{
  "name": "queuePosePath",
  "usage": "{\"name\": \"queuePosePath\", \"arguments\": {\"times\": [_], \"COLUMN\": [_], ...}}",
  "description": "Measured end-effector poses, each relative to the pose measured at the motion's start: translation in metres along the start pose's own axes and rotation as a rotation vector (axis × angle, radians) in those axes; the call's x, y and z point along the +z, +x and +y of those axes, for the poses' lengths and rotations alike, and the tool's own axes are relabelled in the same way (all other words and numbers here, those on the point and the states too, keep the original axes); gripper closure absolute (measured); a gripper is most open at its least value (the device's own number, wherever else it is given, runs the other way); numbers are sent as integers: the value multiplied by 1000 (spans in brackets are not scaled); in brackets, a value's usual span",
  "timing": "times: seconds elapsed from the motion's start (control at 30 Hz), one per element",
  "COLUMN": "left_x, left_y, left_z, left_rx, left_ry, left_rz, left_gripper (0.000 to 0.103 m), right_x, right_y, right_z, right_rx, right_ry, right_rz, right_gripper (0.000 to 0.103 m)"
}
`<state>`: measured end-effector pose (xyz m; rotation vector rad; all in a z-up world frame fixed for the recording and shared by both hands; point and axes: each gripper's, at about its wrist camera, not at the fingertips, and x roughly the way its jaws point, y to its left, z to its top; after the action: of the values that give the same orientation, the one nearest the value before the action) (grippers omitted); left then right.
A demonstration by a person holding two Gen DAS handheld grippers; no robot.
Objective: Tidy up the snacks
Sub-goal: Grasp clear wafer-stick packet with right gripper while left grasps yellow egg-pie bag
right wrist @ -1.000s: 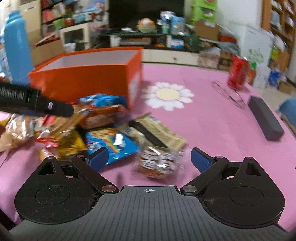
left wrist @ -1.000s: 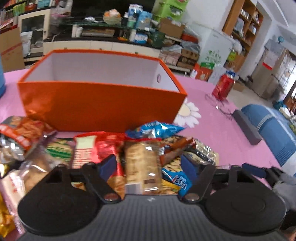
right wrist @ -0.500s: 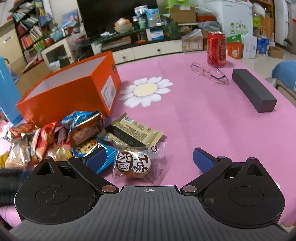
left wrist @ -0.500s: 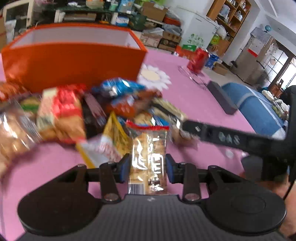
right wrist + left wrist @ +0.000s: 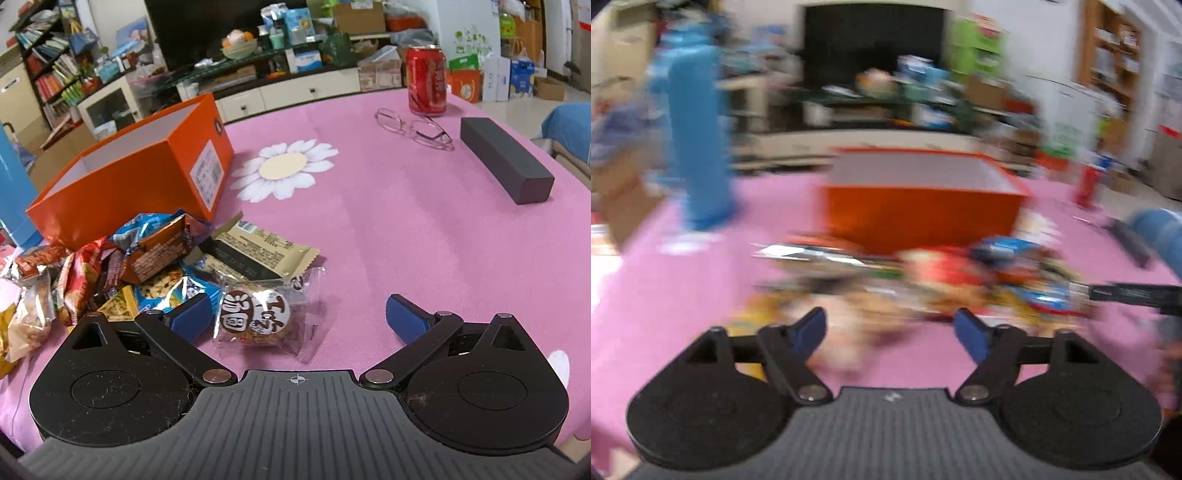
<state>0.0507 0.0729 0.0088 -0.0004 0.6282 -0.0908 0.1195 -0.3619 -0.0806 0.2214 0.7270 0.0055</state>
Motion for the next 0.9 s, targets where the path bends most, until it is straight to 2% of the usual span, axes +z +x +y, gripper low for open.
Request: {"name": "queuePosePath", "arguments": {"times": [0.03, 0.13, 0.23, 0.3, 0.37, 0.43, 0.5, 0.53, 0.63, 0.67, 0.73, 0.8, 0.9], "left_x": [-1, -7, -12, -13, -12, -13, -14, -16, -19, -19, -21, -22, -25], "left_y": [-3, 4, 19, 27, 38, 52, 68, 72, 66, 63, 58, 52, 40], "left_z": [16, 54, 81, 88, 86, 79, 72, 73, 90, 93, 96, 97, 92], "left_rx": [42, 153, 170, 135, 105, 161, 221, 212, 123, 121, 129, 122, 44], "left_ry": [-18, -97, -200, -246, -248, -192, -150, -151, -233, -236, -218, -190, -157], "left_rz": [-5, 35, 66, 74, 72, 90, 119, 134, 139, 141, 149, 168, 210], "left_gripper": [8, 8, 8, 8, 8, 8, 17, 26, 39, 42, 45, 47, 53], "right_x": [0, -2, -7, -13, -22, -33, -42, -46, -54, -55, -55, -53, -50], "right_y": [-1, -6, -13, -18, -19, -18, -14, -11, -1, 3, 3, 1, 0], "right_z": [3, 17, 41, 59, 79, 92, 101, 105, 111, 112, 109, 104, 93], "right_rx": [4, 42, 88, 135, 159, 154, 141, 132, 86, 69, 64, 52, 22], "right_ry": [-9, -55, -103, -137, -185, -224, -260, -276, -336, -349, -353, -342, -313], "right_rz": [-5, -23, -23, -23, -6, 15, 41, 49, 64, 67, 50, 41, 36], "right_gripper": [12, 12, 12, 11, 11, 11, 11, 11, 12, 13, 16, 26, 29]}}
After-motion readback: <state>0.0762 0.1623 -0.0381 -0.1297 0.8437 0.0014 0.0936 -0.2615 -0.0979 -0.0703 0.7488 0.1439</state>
